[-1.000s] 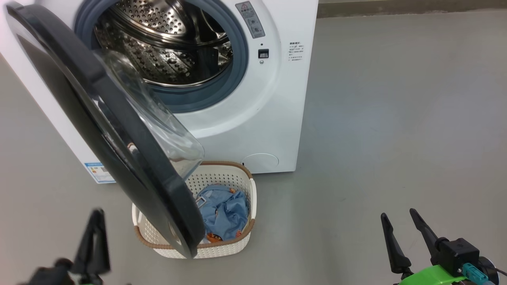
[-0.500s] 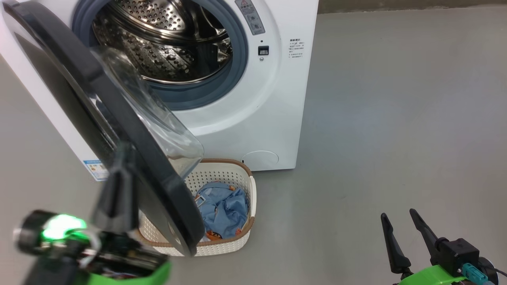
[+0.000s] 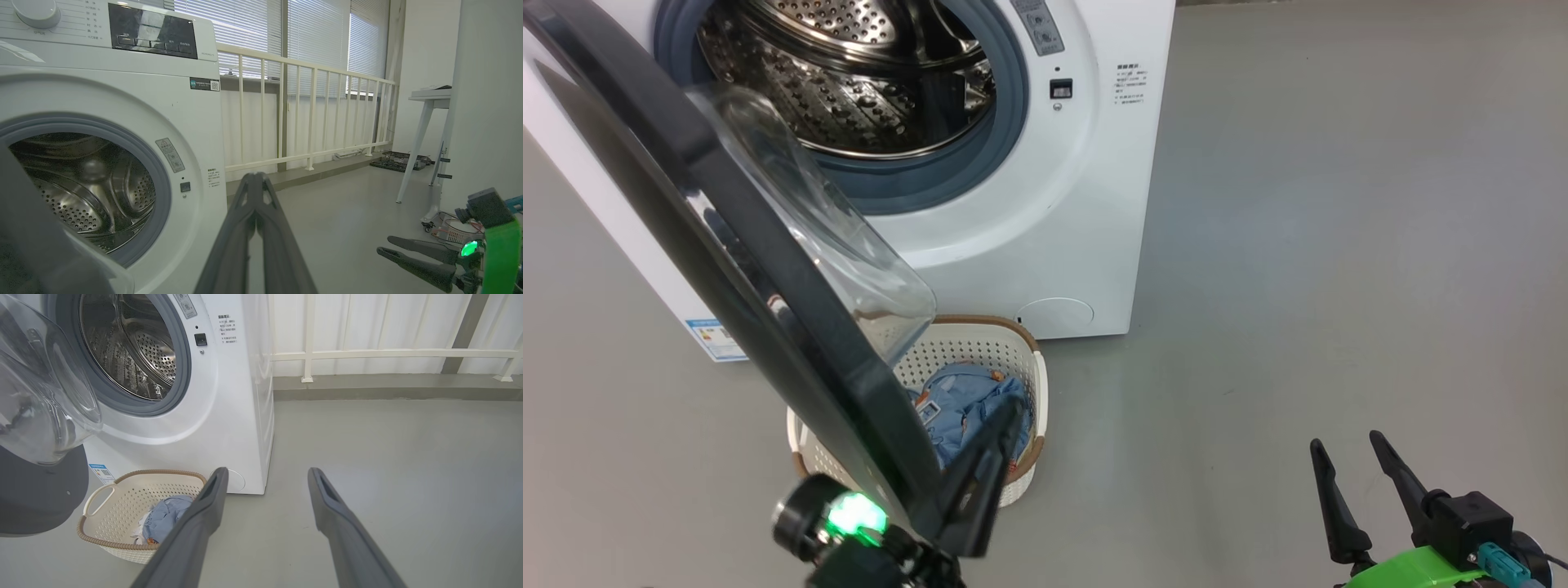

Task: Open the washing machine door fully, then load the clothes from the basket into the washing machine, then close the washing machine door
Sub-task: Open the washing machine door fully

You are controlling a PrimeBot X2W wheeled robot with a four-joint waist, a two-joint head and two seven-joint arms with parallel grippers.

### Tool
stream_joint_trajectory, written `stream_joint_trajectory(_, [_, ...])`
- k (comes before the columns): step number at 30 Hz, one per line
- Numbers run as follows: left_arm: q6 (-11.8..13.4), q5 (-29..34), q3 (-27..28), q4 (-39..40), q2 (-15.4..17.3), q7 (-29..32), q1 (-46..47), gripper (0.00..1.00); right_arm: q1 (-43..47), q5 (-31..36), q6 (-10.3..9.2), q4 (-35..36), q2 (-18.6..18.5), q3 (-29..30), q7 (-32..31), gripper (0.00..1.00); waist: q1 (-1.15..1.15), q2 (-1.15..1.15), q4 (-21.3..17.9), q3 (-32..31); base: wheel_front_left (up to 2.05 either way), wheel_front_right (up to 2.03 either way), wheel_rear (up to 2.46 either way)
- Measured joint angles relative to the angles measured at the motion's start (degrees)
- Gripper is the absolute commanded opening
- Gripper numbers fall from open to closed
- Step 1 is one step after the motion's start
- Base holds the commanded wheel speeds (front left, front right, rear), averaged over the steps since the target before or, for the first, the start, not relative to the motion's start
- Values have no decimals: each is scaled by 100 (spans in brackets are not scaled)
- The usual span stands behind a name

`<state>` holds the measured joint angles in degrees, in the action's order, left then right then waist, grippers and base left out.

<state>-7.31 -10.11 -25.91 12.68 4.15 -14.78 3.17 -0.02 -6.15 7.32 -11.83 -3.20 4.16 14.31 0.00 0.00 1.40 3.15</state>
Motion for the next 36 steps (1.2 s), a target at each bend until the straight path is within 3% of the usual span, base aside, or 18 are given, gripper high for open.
stream_joint_trajectory(5, [0, -93, -252, -545, 62, 1, -83, 0, -2, -5, 0, -23, -1, 5, 0, 100, 0, 0, 13, 18, 0, 0, 0])
stream_joint_trajectory(14, [0, -257, -215, -1352, 22, 3, -47, 0, -29, -54, 0, -81, -3, -2, 0, 100, 0, 0, -15, 59, 0, 0, 0])
stream_joint_trajectory(36, [0, -283, 435, -2353, -110, 8, 303, 0, -245, -152, 0, -138, -10, 15, 0, 100, 0, 0, -276, 390, 0, 0, 0])
